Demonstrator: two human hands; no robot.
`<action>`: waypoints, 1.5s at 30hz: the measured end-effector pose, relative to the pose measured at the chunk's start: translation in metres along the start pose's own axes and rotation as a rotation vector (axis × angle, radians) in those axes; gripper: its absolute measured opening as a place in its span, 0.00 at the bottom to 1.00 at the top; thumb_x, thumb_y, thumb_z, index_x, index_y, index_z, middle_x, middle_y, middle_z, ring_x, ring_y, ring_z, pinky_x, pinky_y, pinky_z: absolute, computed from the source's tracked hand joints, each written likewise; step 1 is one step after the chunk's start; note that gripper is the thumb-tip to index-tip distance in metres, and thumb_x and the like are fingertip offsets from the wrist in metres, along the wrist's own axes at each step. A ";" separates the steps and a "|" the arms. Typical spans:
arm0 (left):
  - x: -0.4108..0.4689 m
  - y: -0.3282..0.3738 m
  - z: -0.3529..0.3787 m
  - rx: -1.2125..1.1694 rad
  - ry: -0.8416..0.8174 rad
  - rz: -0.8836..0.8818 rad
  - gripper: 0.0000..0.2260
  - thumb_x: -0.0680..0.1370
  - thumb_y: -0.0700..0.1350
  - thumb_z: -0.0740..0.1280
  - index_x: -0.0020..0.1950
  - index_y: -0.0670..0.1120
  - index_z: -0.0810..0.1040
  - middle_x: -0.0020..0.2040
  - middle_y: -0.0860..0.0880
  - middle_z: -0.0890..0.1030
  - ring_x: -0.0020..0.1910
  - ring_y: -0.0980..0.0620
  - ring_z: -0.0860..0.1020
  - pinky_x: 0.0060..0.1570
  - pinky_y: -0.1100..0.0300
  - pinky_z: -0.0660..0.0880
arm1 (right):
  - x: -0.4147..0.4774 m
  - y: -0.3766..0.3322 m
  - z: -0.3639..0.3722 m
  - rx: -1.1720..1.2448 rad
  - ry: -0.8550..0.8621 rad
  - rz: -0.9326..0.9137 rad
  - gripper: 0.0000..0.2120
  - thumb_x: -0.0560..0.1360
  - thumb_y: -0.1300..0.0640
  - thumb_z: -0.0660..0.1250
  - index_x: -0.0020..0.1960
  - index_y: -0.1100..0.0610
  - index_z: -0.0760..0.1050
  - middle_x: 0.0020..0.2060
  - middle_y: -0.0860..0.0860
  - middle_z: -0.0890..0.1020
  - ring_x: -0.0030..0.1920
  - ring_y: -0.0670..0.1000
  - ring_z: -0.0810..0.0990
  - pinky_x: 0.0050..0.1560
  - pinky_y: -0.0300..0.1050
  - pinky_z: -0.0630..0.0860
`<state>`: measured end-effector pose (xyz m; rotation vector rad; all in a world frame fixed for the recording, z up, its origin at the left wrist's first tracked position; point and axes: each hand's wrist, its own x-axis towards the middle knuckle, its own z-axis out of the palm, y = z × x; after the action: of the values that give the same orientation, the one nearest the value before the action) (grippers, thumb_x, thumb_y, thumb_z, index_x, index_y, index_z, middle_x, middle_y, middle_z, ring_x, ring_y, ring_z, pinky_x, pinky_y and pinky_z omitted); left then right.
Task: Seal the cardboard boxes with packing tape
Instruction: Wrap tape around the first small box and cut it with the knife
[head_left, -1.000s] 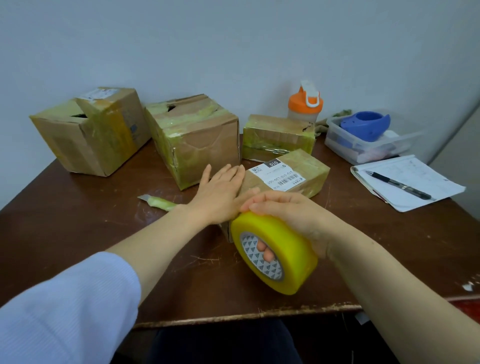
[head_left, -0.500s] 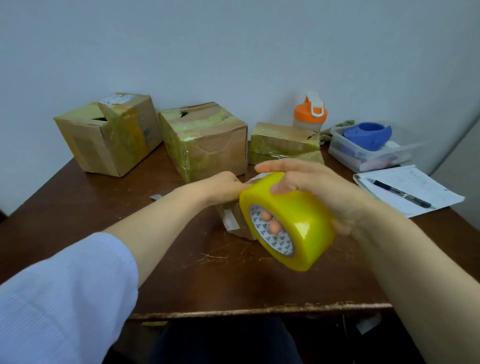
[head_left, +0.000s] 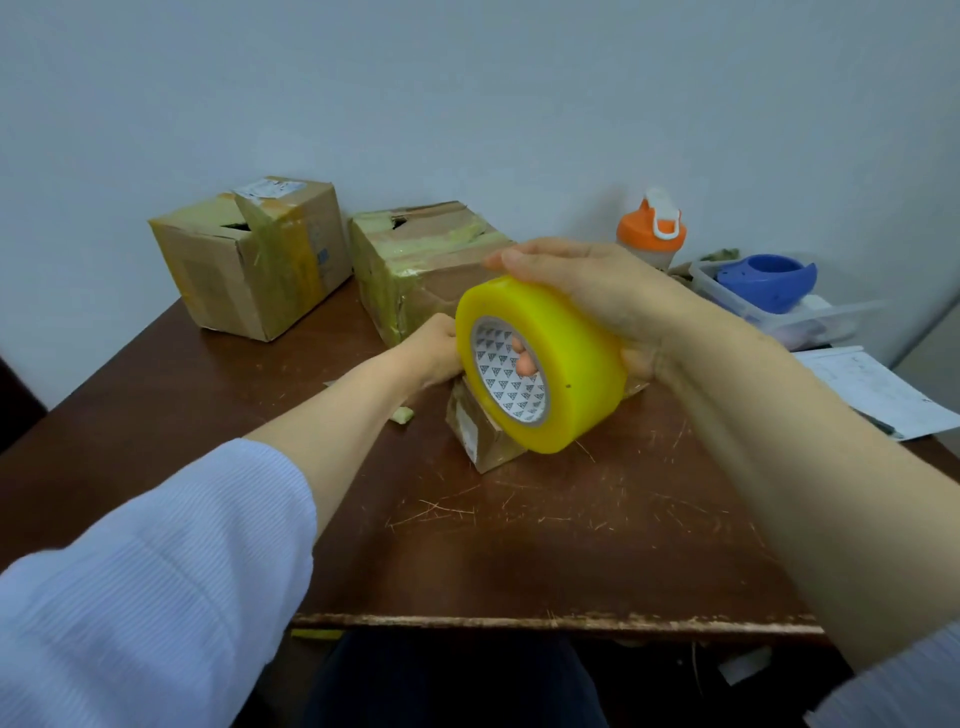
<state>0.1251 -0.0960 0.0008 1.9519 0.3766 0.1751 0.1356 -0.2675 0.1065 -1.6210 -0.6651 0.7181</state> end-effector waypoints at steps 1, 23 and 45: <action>0.000 -0.002 -0.003 0.025 0.004 0.009 0.08 0.78 0.35 0.64 0.39 0.41 0.73 0.37 0.42 0.72 0.37 0.47 0.68 0.39 0.56 0.69 | 0.000 -0.001 0.001 -0.042 0.006 0.000 0.09 0.76 0.54 0.67 0.53 0.56 0.80 0.46 0.62 0.83 0.39 0.60 0.82 0.36 0.52 0.82; 0.002 -0.016 -0.013 0.119 -0.078 0.113 0.20 0.77 0.51 0.66 0.46 0.32 0.81 0.42 0.38 0.80 0.41 0.51 0.76 0.41 0.69 0.74 | -0.023 0.068 -0.024 -0.051 -0.084 0.165 0.07 0.75 0.55 0.67 0.49 0.56 0.82 0.31 0.56 0.82 0.25 0.57 0.77 0.25 0.44 0.76; 0.003 -0.004 0.013 -0.009 -0.141 -0.351 0.29 0.77 0.66 0.53 0.58 0.44 0.78 0.56 0.48 0.80 0.53 0.49 0.78 0.59 0.54 0.71 | -0.015 0.088 -0.030 0.087 -0.169 0.132 0.07 0.76 0.57 0.67 0.50 0.57 0.81 0.29 0.56 0.81 0.22 0.53 0.77 0.23 0.43 0.75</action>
<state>0.1310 -0.1050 -0.0077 1.8434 0.6150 -0.1859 0.1516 -0.3117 0.0244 -1.5461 -0.6422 0.9757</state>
